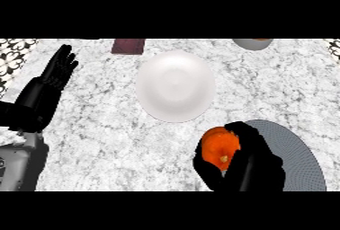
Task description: Pick the squash from the placemat and place it in the plate
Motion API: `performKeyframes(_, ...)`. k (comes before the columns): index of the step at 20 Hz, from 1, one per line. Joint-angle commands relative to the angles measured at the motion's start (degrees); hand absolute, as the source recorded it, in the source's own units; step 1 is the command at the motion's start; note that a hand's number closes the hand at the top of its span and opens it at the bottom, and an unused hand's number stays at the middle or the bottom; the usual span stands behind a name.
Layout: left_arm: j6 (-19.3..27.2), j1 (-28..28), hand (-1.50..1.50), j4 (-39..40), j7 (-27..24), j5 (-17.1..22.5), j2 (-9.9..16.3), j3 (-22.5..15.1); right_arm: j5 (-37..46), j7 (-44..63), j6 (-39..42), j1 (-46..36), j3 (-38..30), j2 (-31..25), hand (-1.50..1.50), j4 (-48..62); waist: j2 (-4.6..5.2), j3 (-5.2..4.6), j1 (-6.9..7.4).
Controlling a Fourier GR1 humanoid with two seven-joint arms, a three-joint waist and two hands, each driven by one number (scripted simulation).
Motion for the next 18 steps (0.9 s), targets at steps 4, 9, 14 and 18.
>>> performKeyframes(4,-0.7,-1.4,0.00,0.6,-0.6,-0.3,0.0,-0.6,-10.5,13.2,-5.3,-15.1,-9.8,1.0,1.50,11.3,0.49,0.15,1.98)
performKeyframes(9,-0.4,-2.5,0.00,-0.1,0.1,-0.5,-1.4,-2.0,-14.9,12.2,-7.0,-23.0,-17.3,1.0,1.50,22.3,0.55,0.18,3.10)
performKeyframes(14,-0.6,-3.6,0.00,1.8,-0.6,-0.8,-1.4,-1.8,-18.7,11.4,-9.3,-30.3,-22.3,1.0,1.50,34.2,0.73,0.15,3.57)
performKeyframes(18,-1.5,-2.8,0.00,1.6,-0.6,-0.2,-1.0,-1.6,-23.6,8.3,-10.5,-35.0,-26.3,1.0,1.50,45.5,0.75,0.16,4.14)
